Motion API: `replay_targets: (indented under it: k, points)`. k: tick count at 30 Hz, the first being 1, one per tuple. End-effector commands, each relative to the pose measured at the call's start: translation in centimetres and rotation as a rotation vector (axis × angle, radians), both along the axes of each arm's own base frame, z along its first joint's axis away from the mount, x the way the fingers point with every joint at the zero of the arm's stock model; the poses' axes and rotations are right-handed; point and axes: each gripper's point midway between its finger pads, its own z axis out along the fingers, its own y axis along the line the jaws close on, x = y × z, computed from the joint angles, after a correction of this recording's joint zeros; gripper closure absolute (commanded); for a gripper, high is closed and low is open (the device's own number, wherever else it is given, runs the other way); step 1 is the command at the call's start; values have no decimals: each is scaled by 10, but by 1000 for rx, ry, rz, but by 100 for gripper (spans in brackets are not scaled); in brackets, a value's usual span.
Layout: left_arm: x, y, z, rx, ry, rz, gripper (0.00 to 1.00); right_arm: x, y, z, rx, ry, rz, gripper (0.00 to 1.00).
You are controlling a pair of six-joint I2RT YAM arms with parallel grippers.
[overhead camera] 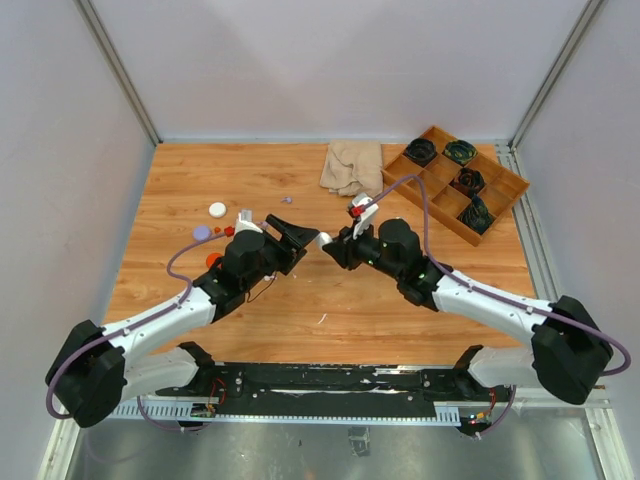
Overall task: Insert the wireless bluetooth earbuds into the charging case
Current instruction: Pick up the charging case at the center of the board.
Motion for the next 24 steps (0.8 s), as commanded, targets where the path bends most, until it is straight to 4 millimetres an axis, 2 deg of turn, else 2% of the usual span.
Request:
replay_targets:
  k: [1, 7, 14, 20, 24]
  points:
    - [3, 8, 23, 183, -220, -45, 16, -11, -15, 5, -94, 5, 104, 92]
    - [-5, 12, 43, 364, -480, -145, 12, -22, -37, 11, -206, 38, 197, 93]
    - [-21, 4, 60, 515, -782, -291, 9, -33, -50, 27, -299, 43, 305, 92]
    - [-49, -18, 67, 538, -1047, -480, 9, -49, -59, 34, -384, 72, 410, 92]
    - [-75, -36, 67, 510, -1214, -649, 9, -58, -66, 36, -448, 92, 474, 92]
